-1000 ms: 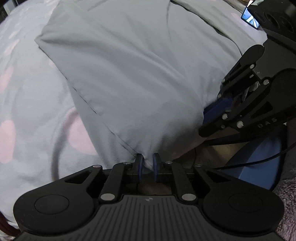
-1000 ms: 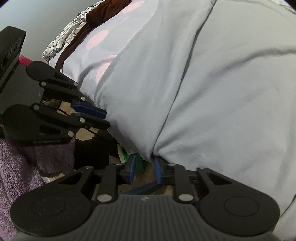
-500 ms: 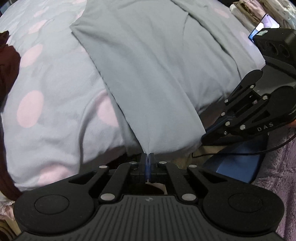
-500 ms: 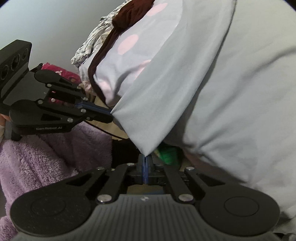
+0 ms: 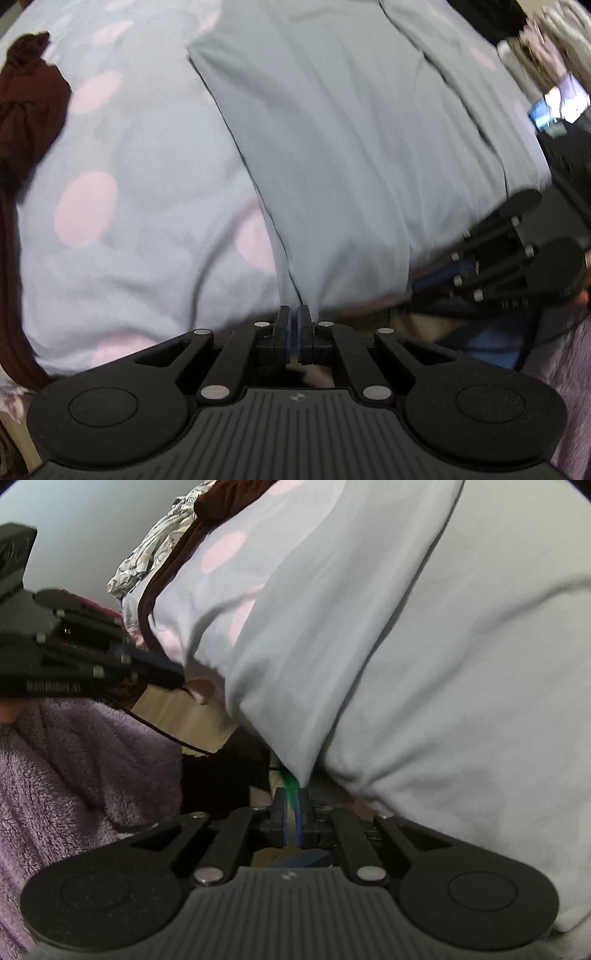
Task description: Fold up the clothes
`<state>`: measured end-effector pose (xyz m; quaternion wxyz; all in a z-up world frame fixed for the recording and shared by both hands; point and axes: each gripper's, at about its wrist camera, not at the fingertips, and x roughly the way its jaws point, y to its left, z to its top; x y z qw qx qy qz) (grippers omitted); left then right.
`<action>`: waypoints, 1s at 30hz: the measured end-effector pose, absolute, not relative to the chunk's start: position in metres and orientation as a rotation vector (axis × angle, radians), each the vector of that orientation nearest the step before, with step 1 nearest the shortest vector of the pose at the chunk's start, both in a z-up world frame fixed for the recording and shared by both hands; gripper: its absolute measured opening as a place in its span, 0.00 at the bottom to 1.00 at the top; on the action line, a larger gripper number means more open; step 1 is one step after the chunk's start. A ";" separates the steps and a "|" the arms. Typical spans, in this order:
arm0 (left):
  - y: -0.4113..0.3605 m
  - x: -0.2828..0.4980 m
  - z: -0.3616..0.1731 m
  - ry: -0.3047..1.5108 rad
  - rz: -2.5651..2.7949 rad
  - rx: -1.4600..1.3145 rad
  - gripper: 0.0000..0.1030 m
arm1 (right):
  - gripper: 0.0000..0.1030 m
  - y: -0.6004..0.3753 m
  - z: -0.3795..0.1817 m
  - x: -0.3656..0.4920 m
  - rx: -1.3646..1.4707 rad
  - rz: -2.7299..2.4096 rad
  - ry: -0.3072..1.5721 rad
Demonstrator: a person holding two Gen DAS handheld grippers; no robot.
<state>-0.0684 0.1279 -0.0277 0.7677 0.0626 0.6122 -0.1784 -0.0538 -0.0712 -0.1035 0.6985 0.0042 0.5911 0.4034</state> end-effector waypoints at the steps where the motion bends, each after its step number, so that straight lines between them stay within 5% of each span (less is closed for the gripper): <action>1: 0.128 -0.063 -0.023 1.306 -0.380 0.133 0.00 | 0.16 -0.073 -0.100 -0.053 0.000 0.890 1.302; 3: 0.128 -0.052 -0.015 1.260 -0.376 0.127 0.00 | 0.27 -0.079 -0.094 -0.053 -0.020 0.864 1.267; 30: 0.074 0.139 -0.043 1.082 -0.223 0.168 0.01 | 0.28 -0.217 -0.051 -0.031 0.108 0.448 1.036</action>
